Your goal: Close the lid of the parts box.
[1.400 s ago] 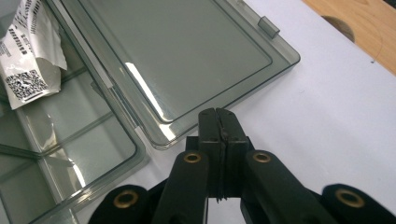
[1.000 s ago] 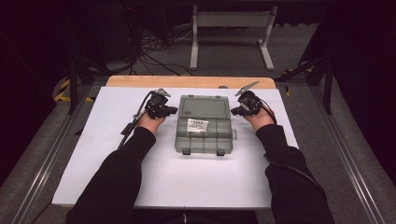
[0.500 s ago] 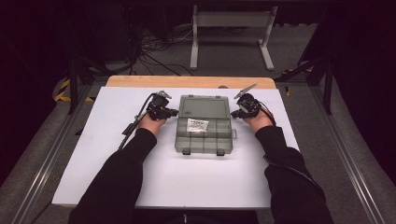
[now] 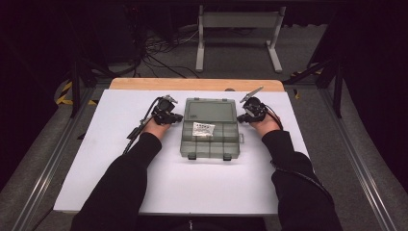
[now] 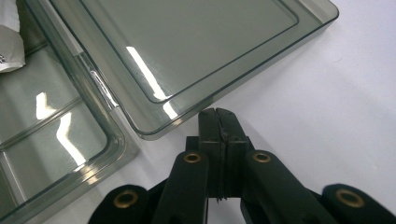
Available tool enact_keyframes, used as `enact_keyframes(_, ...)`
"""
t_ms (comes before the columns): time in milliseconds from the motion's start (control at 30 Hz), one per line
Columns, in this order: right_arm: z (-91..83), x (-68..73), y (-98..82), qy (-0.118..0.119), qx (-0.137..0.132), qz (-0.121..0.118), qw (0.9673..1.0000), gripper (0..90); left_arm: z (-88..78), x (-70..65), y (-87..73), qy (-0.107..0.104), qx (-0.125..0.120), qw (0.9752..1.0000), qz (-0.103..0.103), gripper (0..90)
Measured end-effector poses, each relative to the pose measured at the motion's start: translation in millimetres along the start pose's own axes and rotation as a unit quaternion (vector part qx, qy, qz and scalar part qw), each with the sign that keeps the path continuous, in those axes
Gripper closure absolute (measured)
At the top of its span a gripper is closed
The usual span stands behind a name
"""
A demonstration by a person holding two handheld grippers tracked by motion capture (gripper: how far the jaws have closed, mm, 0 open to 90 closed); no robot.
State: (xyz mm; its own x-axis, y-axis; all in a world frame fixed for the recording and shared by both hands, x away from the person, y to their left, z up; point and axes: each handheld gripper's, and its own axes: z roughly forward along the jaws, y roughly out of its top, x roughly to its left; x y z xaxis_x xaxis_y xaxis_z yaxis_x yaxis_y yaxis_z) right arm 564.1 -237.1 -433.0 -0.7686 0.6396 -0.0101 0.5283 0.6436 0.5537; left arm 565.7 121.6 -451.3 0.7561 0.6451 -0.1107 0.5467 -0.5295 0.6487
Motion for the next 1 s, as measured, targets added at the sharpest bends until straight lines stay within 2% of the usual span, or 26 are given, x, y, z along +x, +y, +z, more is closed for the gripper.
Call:
enact_keyframes(267,0.3,0.1,-0.1,0.0,-0.001,-0.001,1.0,89.9,1.7,-2.2,2.4,0.004,0.004,0.9999,0.01,89.3)
enact_keyframes(667,1.7,0.4,1.3,-0.008,-0.003,-0.003,1.0,89.9,2.9,-0.3,2.5,-0.001,-0.001,1.0,0.004,89.6)
enact_keyframes(900,4.3,-0.7,4.8,-0.01,-0.006,-0.002,0.9999,89.9,5.7,-1.5,6.1,0.009,-0.001,0.9999,0.008,89.6)
enact_keyframes(1000,5.5,-1.7,6.6,-0.008,-0.007,0.0,0.9999,89.9,7.1,-1.0,6.1,0.008,-0.008,0.9999,-0.002,89.6)
